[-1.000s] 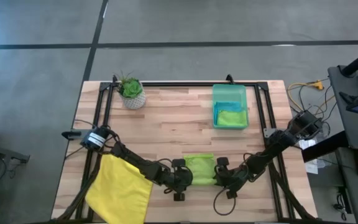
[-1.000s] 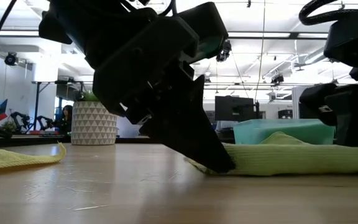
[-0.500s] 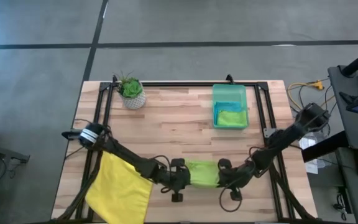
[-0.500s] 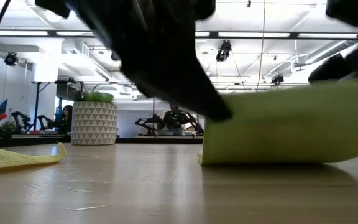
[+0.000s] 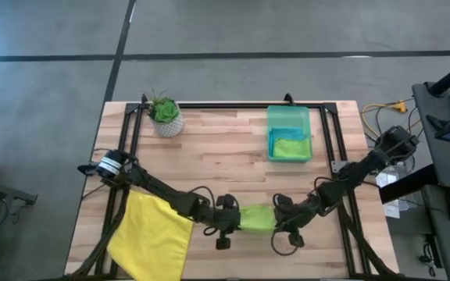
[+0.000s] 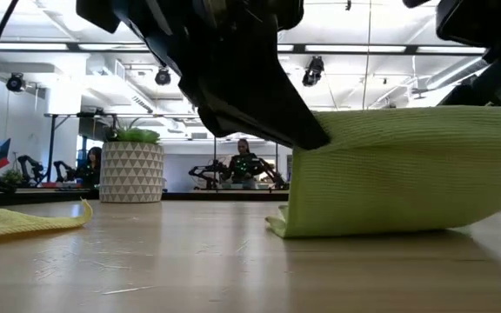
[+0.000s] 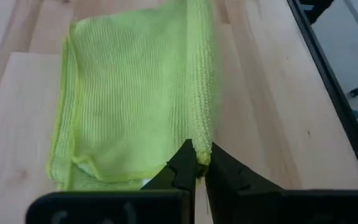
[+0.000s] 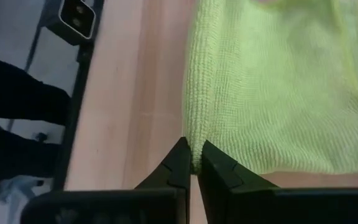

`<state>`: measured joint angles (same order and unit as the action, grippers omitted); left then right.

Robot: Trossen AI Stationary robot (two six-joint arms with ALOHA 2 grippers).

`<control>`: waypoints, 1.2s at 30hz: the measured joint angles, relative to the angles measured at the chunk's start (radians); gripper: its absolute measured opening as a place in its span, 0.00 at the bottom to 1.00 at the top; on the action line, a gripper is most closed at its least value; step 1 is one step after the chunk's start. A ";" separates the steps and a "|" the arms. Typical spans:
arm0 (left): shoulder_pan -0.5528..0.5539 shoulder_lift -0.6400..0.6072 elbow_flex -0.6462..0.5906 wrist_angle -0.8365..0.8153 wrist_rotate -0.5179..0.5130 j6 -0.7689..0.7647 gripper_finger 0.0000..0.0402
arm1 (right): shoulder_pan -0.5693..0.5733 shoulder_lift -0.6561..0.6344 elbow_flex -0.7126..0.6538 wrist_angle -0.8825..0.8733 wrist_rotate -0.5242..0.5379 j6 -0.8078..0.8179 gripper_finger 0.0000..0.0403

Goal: Fold microfiber towels
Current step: Fold the light green towel

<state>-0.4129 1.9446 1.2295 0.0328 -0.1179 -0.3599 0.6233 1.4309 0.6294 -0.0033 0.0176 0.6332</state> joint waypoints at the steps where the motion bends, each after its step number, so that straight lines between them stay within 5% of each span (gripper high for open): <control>1: 0.005 0.000 0.000 0.000 0.001 0.000 0.01 | -0.010 0.000 0.000 0.002 -0.013 0.004 0.03; 24: 0.025 -0.009 -0.025 -0.027 -0.123 -0.002 0.00 | -0.160 -0.010 0.000 -0.058 -0.131 0.033 0.03; 31: 0.026 -0.017 -0.026 0.047 0.234 -0.050 0.00 | -0.091 -0.031 0.003 0.045 -0.210 0.107 0.03; 36: 0.030 -0.018 -0.062 0.067 0.138 -0.029 0.00 | -0.094 -0.039 0.001 0.028 -0.127 0.154 0.03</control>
<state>-0.3830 1.9265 1.1673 0.0999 0.0197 -0.3890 0.5294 1.3917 0.6300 0.0250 -0.1095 0.7868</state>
